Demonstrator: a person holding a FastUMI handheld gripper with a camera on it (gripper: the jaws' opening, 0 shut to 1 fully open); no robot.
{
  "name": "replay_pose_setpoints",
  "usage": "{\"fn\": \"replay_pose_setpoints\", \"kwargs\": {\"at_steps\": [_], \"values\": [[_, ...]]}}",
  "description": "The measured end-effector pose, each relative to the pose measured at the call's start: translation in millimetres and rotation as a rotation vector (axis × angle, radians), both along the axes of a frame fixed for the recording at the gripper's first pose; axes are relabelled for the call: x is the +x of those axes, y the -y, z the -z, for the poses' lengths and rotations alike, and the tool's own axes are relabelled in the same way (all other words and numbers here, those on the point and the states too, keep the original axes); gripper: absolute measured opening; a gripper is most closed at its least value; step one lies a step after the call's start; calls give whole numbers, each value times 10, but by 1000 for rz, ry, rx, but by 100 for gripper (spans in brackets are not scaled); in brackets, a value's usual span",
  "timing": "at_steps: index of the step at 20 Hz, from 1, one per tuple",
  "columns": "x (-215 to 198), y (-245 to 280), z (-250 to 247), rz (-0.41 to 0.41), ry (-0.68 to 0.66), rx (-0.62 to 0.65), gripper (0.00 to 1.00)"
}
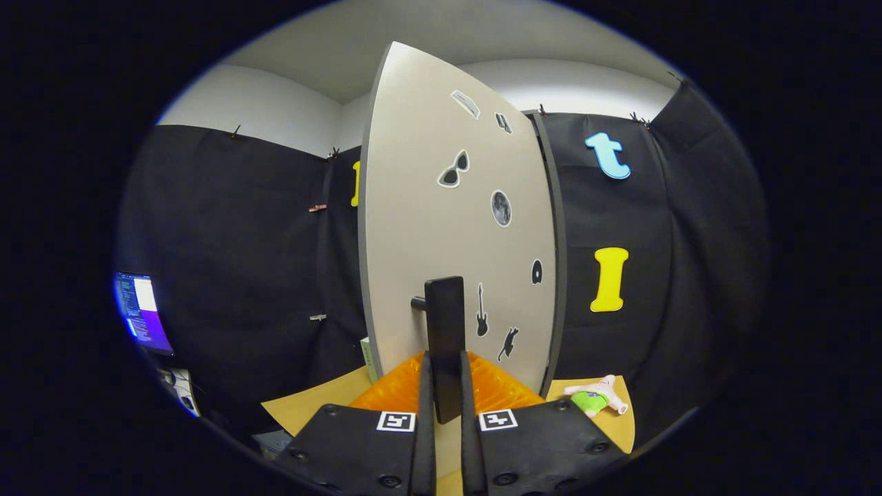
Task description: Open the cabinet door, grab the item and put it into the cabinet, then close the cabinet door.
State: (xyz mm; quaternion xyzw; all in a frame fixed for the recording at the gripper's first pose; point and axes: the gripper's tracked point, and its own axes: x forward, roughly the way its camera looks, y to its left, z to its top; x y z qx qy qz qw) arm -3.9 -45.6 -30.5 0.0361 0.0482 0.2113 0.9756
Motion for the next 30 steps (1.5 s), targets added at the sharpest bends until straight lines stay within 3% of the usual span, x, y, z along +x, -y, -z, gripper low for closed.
{"fn": "replay_pose_setpoints", "kwargs": {"at_steps": [3,11,18,19,23,30], "values": [[-29,129,142,10,-28,-64,18],[19,333,126,83,-23,-42,18],[56,761,177,260,-27,-85,17],[46,738,178,256,-28,-78,13],[41,706,159,228,-17,-55,14],[-578,654,-72,282,74,-64,17]]}}
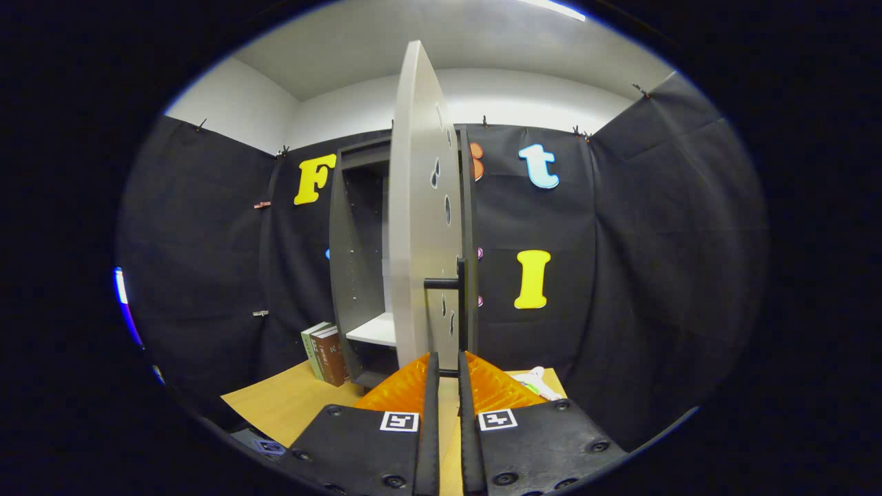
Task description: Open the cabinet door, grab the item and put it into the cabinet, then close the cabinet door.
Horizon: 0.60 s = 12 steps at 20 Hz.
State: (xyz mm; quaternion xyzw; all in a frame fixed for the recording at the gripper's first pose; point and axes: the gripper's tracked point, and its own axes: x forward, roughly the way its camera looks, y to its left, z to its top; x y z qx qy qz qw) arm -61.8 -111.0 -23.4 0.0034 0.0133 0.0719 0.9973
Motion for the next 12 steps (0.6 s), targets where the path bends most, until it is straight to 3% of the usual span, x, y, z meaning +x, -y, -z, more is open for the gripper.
{"fn": "replay_pose_setpoints", "kwargs": {"at_steps": [4,10,12], "values": [[-181,-482,598,24,-98,-77,17],[17,-1545,1731,-8,-301,-109,15],[141,-1751,2183,10,-372,-156,22]]}}
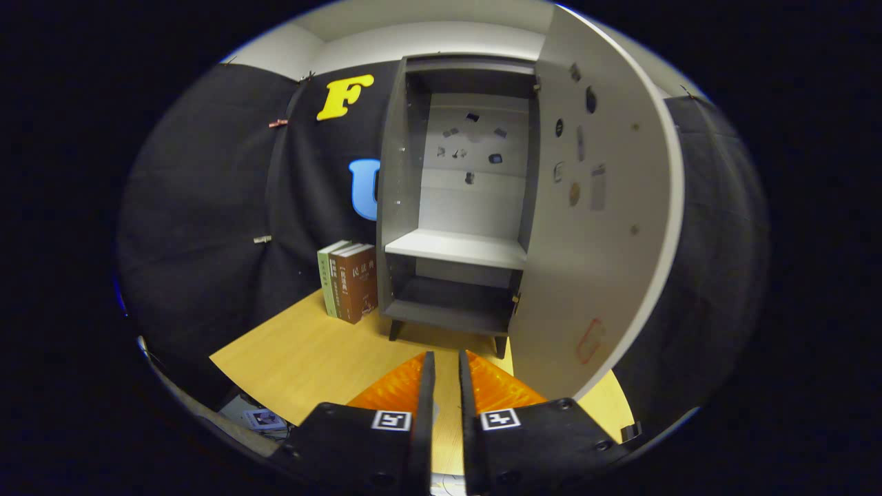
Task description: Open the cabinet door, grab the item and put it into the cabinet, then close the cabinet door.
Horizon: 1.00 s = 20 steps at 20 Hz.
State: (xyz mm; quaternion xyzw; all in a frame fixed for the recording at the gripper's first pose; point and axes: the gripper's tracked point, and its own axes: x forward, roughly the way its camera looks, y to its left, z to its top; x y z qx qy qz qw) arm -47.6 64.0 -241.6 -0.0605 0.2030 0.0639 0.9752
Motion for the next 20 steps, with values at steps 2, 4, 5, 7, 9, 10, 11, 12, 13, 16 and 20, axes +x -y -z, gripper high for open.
{"fn": "replay_pose_setpoints", "kwargs": {"at_steps": [2,4,5,7,9,10,11,12,13,16,20], "values": [[-32,-135,342,18,-80,-10,31],[-11,-245,612,57,-140,18,35],[1,-264,752,80,-167,26,43],[66,-337,1031,89,-198,28,44],[0,-281,1455,92,-296,-34,49],[15,-245,1701,102,-338,-53,53],[55,-222,1879,125,-366,-47,53],[87,-216,2048,147,-405,-39,53],[103,-211,2190,161,-446,-27,53],[201,-121,2483,186,-529,-10,53],[302,-108,2706,187,-596,-26,53]]}}
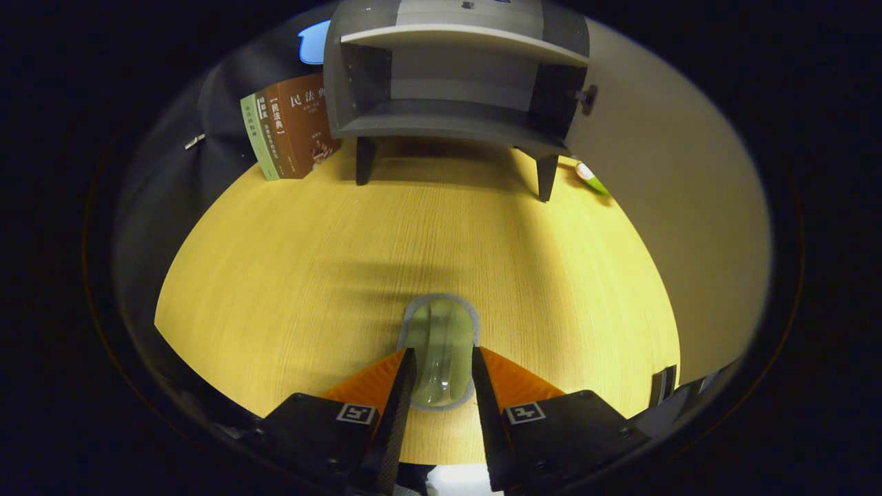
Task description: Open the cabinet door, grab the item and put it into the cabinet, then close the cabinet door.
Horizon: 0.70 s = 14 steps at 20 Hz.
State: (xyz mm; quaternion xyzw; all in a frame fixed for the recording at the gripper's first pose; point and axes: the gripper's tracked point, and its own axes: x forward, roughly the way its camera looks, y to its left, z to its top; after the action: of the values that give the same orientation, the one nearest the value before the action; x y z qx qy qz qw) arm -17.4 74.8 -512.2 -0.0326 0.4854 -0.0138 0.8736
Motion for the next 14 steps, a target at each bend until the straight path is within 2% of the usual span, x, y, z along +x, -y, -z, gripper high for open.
{"fn": "replay_pose_setpoints", "kwargs": {"at_steps": [4,6,8,9,14], "values": [[105,36,141,-5,-45,-4,53],[77,37,252,-22,-100,-7,29],[138,30,202,-26,-119,5,28],[133,43,362,-29,-133,8,16],[126,65,193,-37,-137,-14,15]]}}
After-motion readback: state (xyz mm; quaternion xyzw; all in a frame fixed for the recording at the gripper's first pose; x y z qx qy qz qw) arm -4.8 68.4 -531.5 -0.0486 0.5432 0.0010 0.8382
